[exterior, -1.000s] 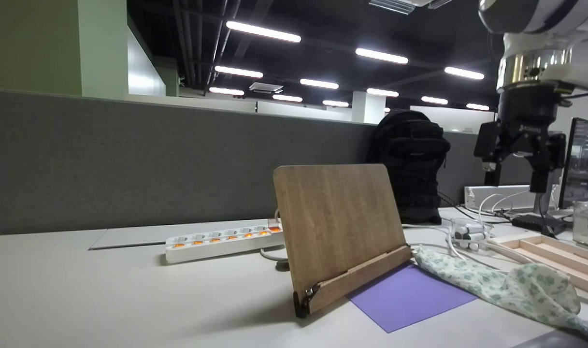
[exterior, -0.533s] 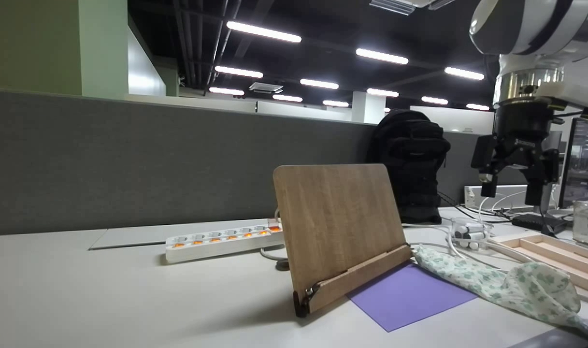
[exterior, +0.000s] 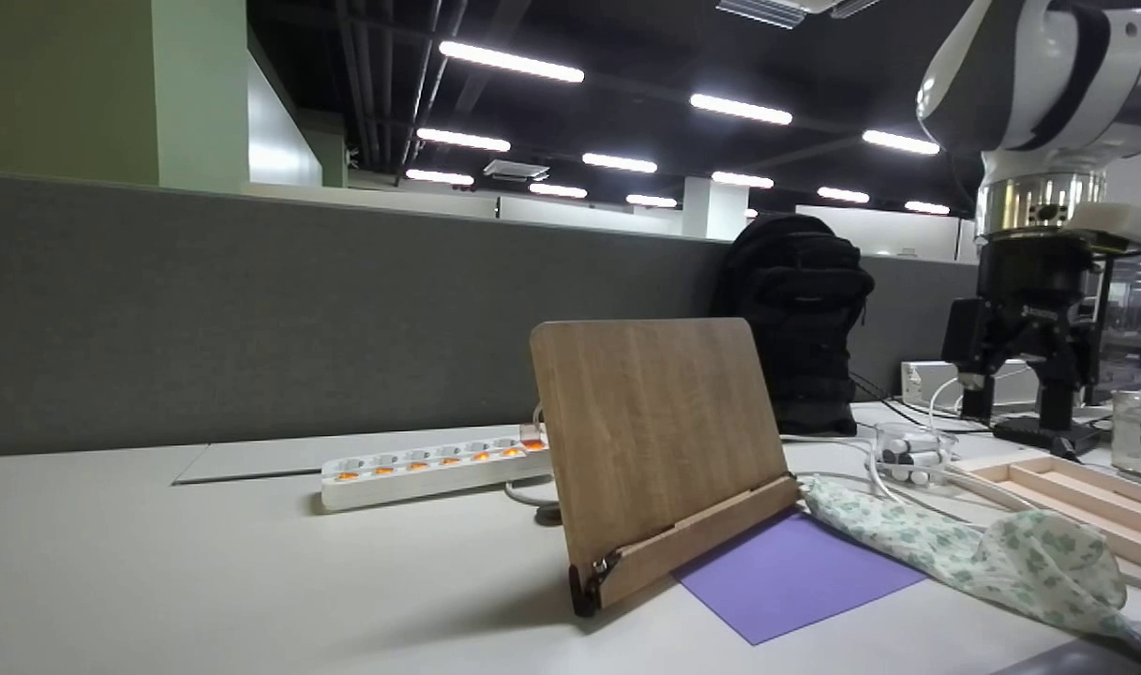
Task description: Hang the cloth on the wooden object.
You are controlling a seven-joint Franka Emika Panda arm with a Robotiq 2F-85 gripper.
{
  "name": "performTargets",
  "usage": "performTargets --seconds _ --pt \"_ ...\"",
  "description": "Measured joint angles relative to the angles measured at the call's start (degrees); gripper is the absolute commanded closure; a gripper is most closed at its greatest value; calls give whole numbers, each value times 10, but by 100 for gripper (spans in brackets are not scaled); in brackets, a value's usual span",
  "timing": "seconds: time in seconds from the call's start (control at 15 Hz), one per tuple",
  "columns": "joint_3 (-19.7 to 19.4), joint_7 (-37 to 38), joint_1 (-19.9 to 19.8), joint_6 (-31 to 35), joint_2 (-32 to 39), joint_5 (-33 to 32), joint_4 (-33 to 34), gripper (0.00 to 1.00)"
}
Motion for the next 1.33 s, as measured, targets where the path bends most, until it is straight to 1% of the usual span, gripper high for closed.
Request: performTargets --seconds 0.27,0.47,0.8,1.07,1.13,1.2,1.33 --pt "-4 -50 -13 16 74 11 30 0" --pt "-3 -71 -29 17 129 13 61 0" --pt "1 -73 -58 21 202 6 115 0" --pt "10 -71 -73 48 252 -3 146 0" --pt "13 -71 -76 56 262 -4 151 25" --pt "17 -71 -77 65 271 -4 155 25" --pt "27 -71 -79 80 283 -4 159 40"
